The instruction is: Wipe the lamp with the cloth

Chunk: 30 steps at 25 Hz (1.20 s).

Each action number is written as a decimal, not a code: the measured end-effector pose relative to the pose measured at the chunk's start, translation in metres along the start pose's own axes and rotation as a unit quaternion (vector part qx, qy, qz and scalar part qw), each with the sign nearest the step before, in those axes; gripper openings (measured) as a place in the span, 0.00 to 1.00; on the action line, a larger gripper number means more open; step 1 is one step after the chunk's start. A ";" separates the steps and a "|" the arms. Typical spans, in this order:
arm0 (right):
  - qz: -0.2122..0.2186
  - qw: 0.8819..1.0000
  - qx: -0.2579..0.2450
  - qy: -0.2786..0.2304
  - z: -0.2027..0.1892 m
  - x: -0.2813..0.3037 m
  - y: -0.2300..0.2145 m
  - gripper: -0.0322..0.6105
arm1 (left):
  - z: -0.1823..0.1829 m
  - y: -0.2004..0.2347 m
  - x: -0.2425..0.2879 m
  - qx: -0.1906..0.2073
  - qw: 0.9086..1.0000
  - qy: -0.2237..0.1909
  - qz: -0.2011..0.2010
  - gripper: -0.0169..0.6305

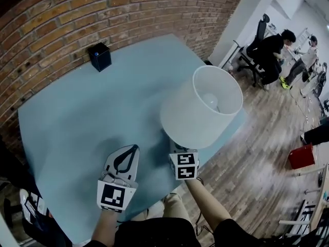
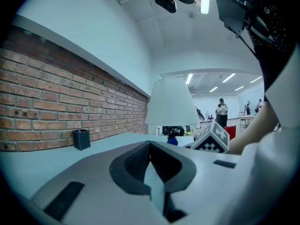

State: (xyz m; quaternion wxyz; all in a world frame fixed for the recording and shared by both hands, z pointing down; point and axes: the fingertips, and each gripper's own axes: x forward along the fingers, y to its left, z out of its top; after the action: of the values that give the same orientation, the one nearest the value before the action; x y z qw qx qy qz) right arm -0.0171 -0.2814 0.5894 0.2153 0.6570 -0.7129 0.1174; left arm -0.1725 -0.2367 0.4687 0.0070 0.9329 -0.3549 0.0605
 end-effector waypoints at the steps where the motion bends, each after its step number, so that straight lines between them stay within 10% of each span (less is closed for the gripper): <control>1: 0.022 1.000 0.017 0.014 -0.005 0.003 0.005 0.15 | 0.000 0.000 0.001 -0.004 1.000 -0.001 0.000 0.04; 7: 0.167 0.986 -0.009 0.003 -0.004 -0.041 0.039 0.15 | 0.009 -0.017 0.011 -0.012 1.000 -0.003 0.000 0.04; 21: 0.254 0.935 -0.106 -0.223 0.047 -0.111 -0.061 0.15 | 0.015 -0.076 0.042 -0.005 0.995 -0.002 0.101 0.04; 30: 0.343 0.922 -0.131 -0.127 -0.002 -0.049 -0.062 0.15 | 0.007 -0.094 0.052 -0.016 0.984 0.007 0.178 0.04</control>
State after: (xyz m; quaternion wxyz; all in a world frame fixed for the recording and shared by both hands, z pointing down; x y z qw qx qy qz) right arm 0.0464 -0.2438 0.5616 0.1532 0.3479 -0.9249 0.0053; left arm -0.0704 -0.2012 0.4707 0.0135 0.8541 -0.5162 0.0618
